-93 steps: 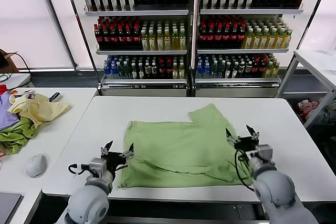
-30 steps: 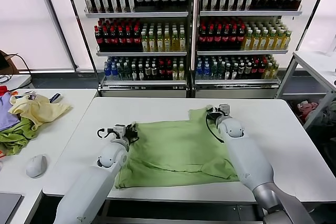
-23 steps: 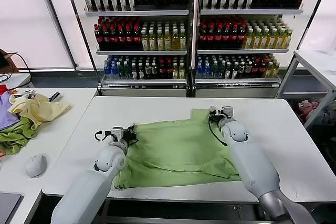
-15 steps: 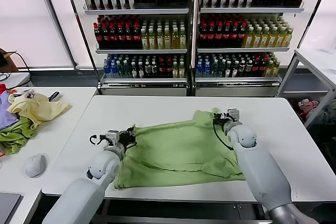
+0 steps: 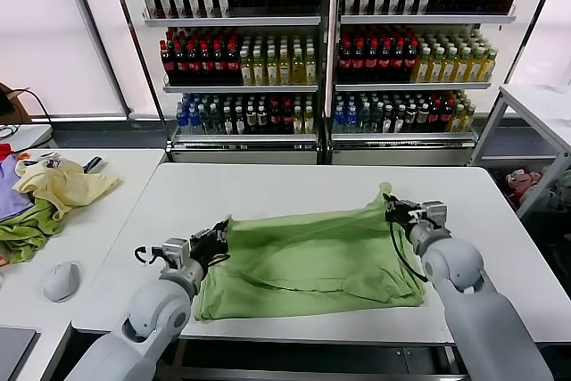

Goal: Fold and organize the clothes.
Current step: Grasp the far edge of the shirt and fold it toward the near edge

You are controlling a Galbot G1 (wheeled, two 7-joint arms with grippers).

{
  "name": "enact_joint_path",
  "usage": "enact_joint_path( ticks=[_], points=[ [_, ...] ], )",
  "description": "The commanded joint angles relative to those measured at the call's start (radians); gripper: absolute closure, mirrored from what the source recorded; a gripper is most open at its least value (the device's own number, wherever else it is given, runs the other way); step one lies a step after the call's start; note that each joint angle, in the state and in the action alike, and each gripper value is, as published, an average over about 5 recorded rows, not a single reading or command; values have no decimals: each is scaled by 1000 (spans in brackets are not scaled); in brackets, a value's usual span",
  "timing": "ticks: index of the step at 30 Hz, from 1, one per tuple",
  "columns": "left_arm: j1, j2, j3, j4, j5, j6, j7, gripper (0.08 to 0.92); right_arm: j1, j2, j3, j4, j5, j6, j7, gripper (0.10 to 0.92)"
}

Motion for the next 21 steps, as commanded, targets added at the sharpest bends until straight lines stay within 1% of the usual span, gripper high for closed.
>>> enact_joint_path(
  ticks=[1,6,9,13,16,21],
  points=[
    [145,24,-21,-79,28,25,10,905,-274,-5,137,208,-15,-5,13,900],
    [157,26,-16,-54,114,46,40,905,-303,25,128,190,-74,-29,21,888],
    [157,17,-11,-46,177,46,44,873,-307,40,117,184,-103,-29,22,827],
    [173,-3,-14,-59,239,24,28,769,-327,54,118,207,-109,-18,22,715],
    [206,-23,-30,-88,281,-6,13,682,-348,57,123,220,-143,12,1,629],
    [265,-86,-75,-124,312,-34,-30,535,-361,60,120,218,-193,40,-20,482]
  ],
)
